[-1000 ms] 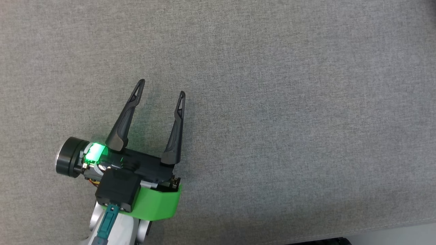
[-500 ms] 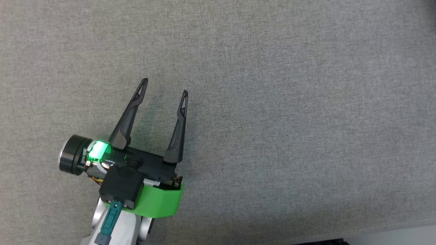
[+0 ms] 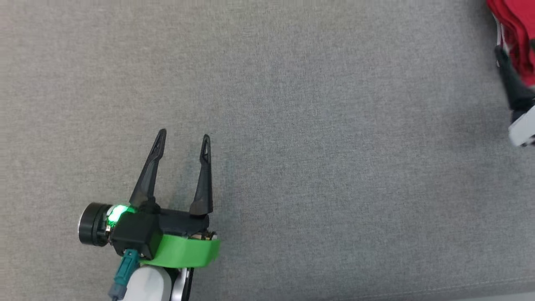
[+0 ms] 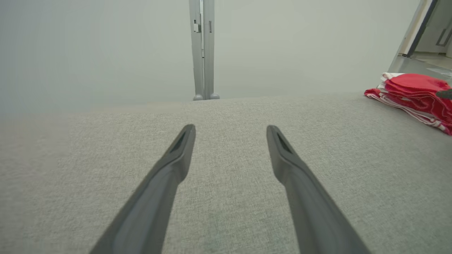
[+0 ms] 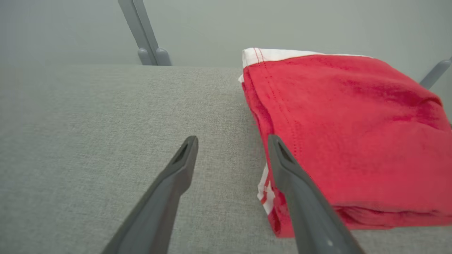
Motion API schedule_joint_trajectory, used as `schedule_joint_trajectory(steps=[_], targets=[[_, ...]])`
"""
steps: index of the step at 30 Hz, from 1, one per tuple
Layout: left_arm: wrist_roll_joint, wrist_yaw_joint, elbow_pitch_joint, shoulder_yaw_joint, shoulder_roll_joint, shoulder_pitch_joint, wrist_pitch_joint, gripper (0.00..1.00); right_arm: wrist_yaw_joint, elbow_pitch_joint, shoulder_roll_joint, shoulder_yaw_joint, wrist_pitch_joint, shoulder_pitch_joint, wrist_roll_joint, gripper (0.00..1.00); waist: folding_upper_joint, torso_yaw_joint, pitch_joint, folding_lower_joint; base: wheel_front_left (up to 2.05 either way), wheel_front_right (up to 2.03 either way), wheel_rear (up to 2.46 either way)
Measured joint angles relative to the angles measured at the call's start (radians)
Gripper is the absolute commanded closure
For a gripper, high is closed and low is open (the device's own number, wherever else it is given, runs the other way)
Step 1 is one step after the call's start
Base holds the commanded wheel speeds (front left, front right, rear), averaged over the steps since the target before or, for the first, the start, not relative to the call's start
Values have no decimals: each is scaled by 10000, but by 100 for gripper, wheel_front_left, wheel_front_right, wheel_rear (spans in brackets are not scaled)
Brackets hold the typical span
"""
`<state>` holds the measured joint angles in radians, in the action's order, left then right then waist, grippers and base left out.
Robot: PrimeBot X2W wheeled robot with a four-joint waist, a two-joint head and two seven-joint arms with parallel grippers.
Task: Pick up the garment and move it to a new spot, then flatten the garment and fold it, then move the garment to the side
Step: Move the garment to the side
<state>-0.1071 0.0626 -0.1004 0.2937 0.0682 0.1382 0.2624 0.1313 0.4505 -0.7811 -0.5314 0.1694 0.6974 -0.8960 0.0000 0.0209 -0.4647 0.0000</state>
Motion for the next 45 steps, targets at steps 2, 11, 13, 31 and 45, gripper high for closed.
schedule_joint_trajectory(steps=[2,11,13,31,45], targets=[[-272,29,188,-205,-61,-202,0,0,0,65,506,-278,337,-277,232,0,0,-70,317,0,0,0,0],[-1429,-142,890,-1304,-165,-1354,0,0,2,-437,3691,1068,922,-2248,2683,0,0,-439,1941,0,0,0,0],[-1371,-138,980,-1432,-169,-1615,0,0,2,-809,4324,1716,922,-2972,3379,0,0,-488,2276,0,0,0,0],[-631,-230,627,-1682,-180,-3423,0,0,0,-3651,6571,4021,932,-7291,6776,0,0,-543,4671,-1,0,0,0],[-345,-267,892,-1645,-180,-3847,0,0,0,-3248,6799,3745,932,-7903,6792,0,0,-362,5431,0,0,0,0]])
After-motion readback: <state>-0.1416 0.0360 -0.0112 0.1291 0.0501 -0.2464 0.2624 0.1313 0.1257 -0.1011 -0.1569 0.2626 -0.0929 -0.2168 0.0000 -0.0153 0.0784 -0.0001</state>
